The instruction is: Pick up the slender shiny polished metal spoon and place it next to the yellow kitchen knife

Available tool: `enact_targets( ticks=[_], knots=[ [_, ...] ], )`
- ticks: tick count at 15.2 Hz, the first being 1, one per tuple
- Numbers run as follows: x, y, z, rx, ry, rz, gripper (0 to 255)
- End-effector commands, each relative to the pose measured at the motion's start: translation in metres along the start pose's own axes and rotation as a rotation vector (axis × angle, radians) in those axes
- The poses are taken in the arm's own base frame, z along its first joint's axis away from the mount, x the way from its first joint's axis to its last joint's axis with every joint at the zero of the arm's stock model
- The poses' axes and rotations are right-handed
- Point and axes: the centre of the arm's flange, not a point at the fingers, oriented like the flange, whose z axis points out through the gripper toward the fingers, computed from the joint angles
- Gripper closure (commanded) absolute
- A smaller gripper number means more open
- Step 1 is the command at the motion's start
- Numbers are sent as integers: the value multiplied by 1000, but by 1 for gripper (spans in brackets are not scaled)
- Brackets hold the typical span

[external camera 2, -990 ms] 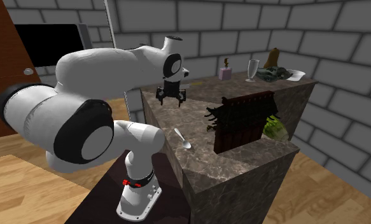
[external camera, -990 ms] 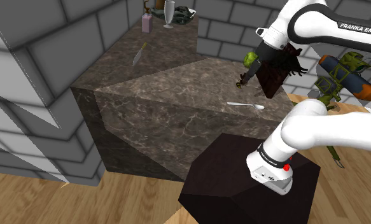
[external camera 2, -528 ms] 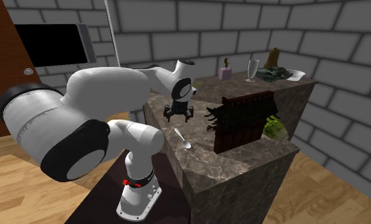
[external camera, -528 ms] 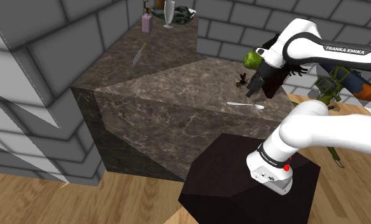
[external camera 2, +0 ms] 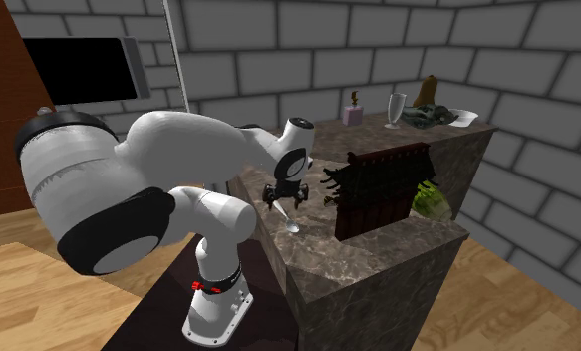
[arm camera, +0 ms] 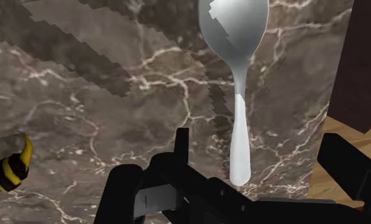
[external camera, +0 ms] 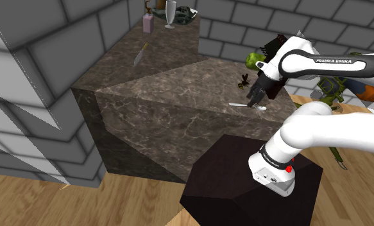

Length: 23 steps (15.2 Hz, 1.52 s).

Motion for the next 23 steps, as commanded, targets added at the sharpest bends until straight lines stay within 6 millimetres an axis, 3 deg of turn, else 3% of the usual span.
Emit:
enact_targets(
  ticks=[1,3,10,11,20,23],
  knots=[
    [0,1,11,0,0,-1,0],
    [0,1,19,0,0,-1,0],
    [0,1,19,0,0,-1,0],
    [0,1,19,0,0,-1,255],
    [0,1,19,0,0,-1,255],
    [3,-1,4,0,0,-1,255]
  ],
)
